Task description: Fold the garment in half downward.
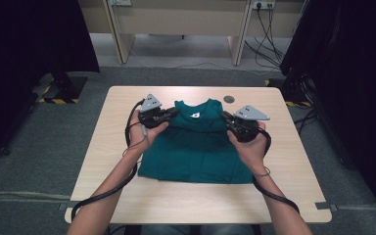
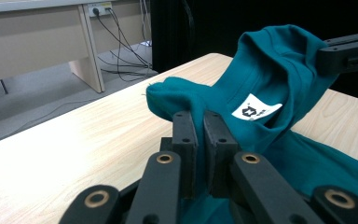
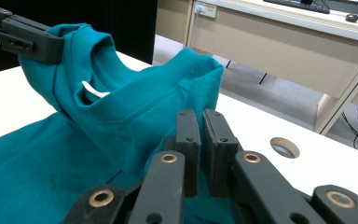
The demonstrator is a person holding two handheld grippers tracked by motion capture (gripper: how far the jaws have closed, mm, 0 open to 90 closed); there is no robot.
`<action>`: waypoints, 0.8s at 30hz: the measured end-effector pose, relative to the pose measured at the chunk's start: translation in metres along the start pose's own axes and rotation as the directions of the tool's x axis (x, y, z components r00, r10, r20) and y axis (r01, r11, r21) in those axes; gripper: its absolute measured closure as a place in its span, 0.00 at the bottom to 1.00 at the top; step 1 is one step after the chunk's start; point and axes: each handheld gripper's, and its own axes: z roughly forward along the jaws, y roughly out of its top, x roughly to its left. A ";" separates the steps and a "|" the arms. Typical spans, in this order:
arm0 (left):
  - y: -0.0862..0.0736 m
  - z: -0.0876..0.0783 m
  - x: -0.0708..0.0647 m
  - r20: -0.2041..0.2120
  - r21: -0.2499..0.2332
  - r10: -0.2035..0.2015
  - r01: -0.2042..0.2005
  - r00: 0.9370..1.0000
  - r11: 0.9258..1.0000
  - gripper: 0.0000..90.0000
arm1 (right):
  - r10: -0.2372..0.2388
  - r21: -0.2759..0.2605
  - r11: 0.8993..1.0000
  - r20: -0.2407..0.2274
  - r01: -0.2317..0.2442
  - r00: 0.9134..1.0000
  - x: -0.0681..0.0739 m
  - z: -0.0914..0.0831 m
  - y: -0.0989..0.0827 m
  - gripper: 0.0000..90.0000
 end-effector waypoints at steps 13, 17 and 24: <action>-0.013 -0.006 -0.006 0.009 0.006 -0.004 0.004 1.000 1.000 0.94 | -0.013 0.011 1.000 -0.017 0.013 1.000 0.007 -0.006 -0.014 0.96; -0.016 -0.007 -0.008 0.012 0.007 -0.002 0.002 1.000 1.000 0.94 | -0.015 0.015 1.000 -0.021 0.016 1.000 0.008 -0.008 -0.017 0.96; -0.020 -0.008 -0.013 0.018 0.007 -0.002 0.002 1.000 1.000 0.94 | -0.017 0.029 0.999 -0.027 0.018 0.999 0.007 -0.012 -0.025 0.95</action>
